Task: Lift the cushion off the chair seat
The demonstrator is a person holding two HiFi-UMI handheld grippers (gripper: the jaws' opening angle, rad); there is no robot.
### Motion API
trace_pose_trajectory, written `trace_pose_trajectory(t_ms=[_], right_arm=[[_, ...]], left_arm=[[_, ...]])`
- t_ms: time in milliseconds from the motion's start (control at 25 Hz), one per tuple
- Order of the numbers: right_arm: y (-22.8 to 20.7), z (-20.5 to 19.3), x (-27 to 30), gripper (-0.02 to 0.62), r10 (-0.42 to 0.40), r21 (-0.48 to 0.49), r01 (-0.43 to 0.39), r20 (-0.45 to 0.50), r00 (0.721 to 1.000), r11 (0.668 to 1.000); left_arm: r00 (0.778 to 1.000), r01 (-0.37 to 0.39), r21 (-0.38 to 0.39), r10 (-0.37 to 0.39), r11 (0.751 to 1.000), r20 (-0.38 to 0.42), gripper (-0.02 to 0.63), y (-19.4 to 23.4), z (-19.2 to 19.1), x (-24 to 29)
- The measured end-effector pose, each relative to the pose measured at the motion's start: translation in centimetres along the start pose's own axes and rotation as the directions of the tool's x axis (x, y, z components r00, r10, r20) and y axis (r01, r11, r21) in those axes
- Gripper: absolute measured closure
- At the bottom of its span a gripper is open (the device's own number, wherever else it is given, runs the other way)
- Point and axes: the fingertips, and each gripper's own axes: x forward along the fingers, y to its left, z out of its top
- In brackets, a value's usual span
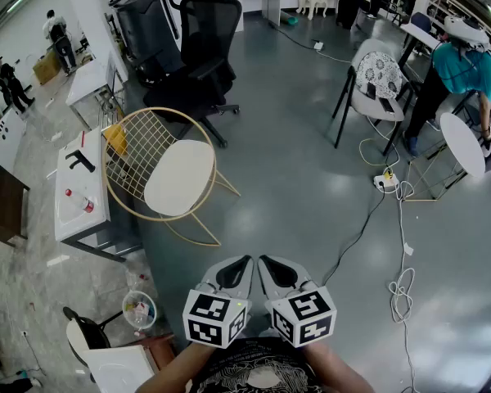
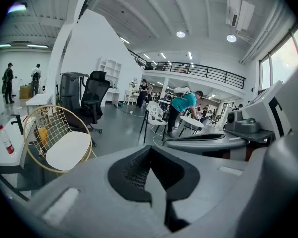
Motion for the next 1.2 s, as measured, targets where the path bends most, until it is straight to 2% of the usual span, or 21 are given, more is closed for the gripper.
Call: trace_pose_trajectory(t_ms=[400, 880, 1200], right_arm=[[-1.6, -0.3, -1.2, 0.603, 0.023, 0.023, -0.023, 0.000, 1.000, 0.999], [-6.6, -0.1, -2.9, 0.603, 0.079, 0.048, -0.080, 0.015, 0.997, 0.996], [-8.3, 0.9, -1.6, 0.603, 0.116, 0.050, -0.117, 0.012, 0.993, 0.992]], left_arm=[[1.000, -0.012, -0.002, 0.012, 1.000, -0.016, 0.617, -1.8, -0.2, 1.3], [0.997, -0.070, 0.033, 0.071, 0.997, -0.024, 0.617, -4.8, 0.2, 5.0], [0.994, -0.104, 0.030, 0.105, 0.994, -0.029, 0.615, -3.9, 1.3, 6.6]])
